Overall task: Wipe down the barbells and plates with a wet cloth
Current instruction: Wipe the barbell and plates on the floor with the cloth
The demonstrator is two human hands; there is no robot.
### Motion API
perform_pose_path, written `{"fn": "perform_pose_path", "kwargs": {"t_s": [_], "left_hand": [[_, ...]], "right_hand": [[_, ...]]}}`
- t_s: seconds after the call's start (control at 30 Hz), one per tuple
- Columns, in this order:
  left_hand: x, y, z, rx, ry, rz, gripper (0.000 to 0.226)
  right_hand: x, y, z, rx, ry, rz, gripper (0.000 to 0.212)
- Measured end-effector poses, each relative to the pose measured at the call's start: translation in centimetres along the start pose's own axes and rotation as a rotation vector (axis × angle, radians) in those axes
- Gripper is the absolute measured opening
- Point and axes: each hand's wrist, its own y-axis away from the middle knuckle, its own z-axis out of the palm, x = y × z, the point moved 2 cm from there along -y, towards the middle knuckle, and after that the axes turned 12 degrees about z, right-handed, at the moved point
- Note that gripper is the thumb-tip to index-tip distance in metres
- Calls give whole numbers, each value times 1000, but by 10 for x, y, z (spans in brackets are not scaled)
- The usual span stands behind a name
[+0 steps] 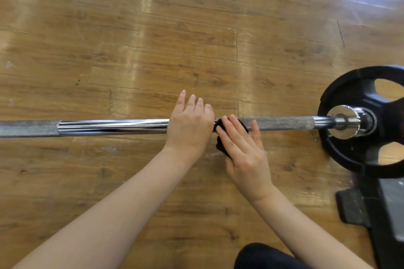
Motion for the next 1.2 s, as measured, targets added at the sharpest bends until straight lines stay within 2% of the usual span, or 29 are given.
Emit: {"fn": "perform_pose_path", "kwargs": {"t_s": [0.13, 0.23, 0.3, 0.4, 0.5, 0.57, 0.63, 0.77, 0.87, 0.97, 1.13, 1.2], "left_hand": [[2, 0, -2, -32, -17, 12, 32], [-1, -2, 1, -35, 10, 28, 42], [-1, -3, 0, -36, 19, 23, 38], [0, -1, -2, -95, 26, -32, 17], [1, -1, -1, -145, 58, -104, 49], [7, -5, -4, -112, 36, -91, 54], [18, -12, -8, -94, 17, -35, 47], [25, -22, -11, -193, 35, 1, 40], [22, -24, -16, -375, 12, 4, 33], [20, -34, -24, -461, 18, 109, 25], [14, -40, -22, -442, 45, 177, 12], [15, -31, -19, -410, 19, 165, 29]], "right_hand": [[32, 6, -12, 43, 63, 49, 36], [25, 3, -11, 94, 32, 57, 36], [9, 0, -1, 60, -23, -24, 35], [10, -5, 6, 5, -41, -94, 38], [30, -5, -5, 36, -6, -30, 34], [34, -5, -10, 61, 1, 2, 34], [29, -7, -8, 52, 8, 19, 39], [26, -11, -7, 3, 10, 56, 38], [30, -13, -11, -7, 4, 59, 37], [28, -15, -12, -1, 2, 62, 38], [29, -15, -16, -11, 8, 78, 38], [30, -12, -16, -15, 3, 85, 38]]}}
